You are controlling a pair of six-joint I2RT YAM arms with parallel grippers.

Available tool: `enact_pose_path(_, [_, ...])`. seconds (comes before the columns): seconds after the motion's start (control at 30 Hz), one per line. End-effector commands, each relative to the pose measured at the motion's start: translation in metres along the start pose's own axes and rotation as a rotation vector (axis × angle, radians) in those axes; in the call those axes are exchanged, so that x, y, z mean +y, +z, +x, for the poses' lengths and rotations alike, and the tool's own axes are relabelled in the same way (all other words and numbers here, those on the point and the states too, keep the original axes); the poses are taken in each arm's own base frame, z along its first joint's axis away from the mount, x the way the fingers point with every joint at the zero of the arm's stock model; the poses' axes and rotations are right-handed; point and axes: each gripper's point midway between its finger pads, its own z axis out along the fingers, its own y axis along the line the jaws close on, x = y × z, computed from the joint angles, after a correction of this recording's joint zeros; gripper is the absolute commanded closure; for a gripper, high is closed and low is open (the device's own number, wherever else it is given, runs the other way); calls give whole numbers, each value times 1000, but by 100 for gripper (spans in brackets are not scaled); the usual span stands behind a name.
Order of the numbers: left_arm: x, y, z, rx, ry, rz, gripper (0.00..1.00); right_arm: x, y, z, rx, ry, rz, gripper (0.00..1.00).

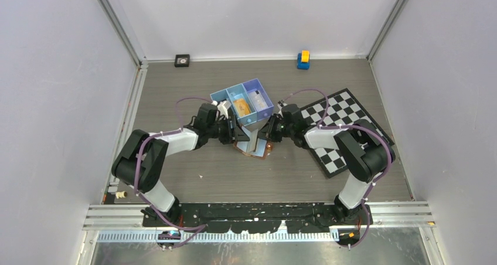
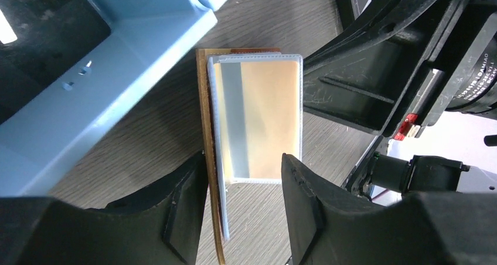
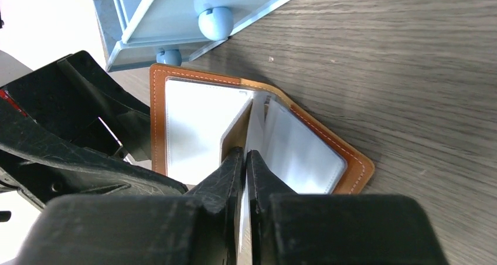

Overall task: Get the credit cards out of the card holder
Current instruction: Pick up the card holder from the center of the board.

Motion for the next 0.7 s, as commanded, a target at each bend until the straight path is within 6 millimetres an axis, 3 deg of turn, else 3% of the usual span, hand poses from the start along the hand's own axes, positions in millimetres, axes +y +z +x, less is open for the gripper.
enact_pose_path(0.0, [-20, 3, -5, -17, 58, 54, 50, 36, -3, -5, -28, -82, -52, 84])
enact_pose_path(0.17, [-23, 2, -5, -21, 79, 41, 49, 43, -3, 0, -30, -120, -36, 72])
enact_pose_path(0.43, [-24, 0, -5, -22, 83, 43, 45, 45, 1, 6, -12, -130, -42, 67])
enact_pose_path(0.67, [-30, -2, -5, -28, 83, 72, 40, 50, 3, 11, 2, -139, -51, 74])
